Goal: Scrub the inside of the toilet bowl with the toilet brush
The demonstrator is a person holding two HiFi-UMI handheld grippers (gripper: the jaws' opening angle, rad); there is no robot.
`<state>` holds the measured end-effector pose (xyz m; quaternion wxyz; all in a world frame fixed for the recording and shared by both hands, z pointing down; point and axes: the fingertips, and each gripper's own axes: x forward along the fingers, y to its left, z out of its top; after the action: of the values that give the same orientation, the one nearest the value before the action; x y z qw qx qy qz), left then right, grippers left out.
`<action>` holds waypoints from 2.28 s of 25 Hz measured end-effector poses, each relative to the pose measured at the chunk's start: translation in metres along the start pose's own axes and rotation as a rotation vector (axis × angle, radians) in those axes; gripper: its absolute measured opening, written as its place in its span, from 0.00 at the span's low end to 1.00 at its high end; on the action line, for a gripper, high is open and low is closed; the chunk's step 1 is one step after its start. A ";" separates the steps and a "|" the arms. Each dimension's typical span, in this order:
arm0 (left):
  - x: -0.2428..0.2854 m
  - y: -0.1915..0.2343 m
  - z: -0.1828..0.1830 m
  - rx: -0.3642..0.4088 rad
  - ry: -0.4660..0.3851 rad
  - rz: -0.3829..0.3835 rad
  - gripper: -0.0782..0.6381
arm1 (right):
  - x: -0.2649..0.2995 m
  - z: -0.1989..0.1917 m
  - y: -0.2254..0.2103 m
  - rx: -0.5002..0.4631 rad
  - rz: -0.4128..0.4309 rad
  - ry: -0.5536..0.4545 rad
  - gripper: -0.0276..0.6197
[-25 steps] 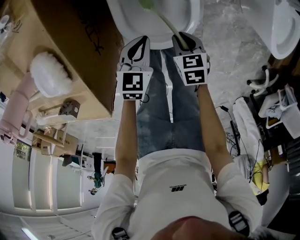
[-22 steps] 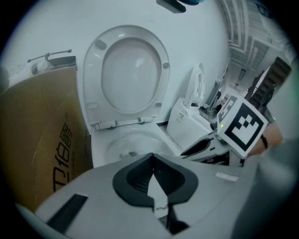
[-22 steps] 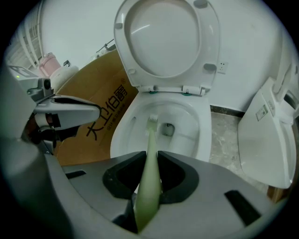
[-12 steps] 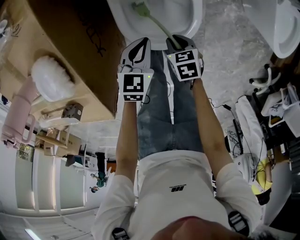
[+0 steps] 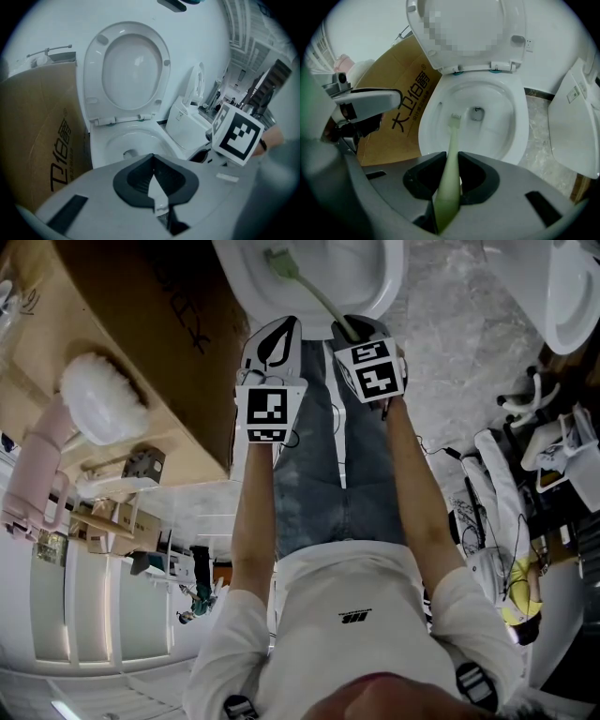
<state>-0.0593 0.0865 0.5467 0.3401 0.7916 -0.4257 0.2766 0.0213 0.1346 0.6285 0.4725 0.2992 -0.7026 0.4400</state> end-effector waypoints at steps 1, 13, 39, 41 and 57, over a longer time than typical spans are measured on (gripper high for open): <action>0.000 0.000 0.000 0.001 0.001 -0.001 0.12 | 0.000 -0.002 0.001 -0.003 0.002 0.007 0.15; 0.002 -0.004 -0.002 0.007 0.007 -0.005 0.12 | -0.014 -0.022 -0.001 -0.160 -0.045 0.114 0.15; 0.012 -0.015 0.001 0.027 0.021 -0.026 0.12 | -0.038 -0.054 -0.062 -0.454 -0.263 0.304 0.15; 0.012 -0.015 0.002 0.027 0.020 -0.026 0.12 | -0.040 -0.054 -0.066 -0.466 -0.276 0.309 0.15; 0.017 -0.011 0.004 0.023 0.023 -0.025 0.12 | -0.053 -0.030 -0.102 -0.515 -0.361 0.312 0.15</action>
<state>-0.0408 0.0798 0.5528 0.3393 0.7974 -0.4089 0.2861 0.1386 0.1176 0.6190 0.7042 0.2189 -0.6458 0.1978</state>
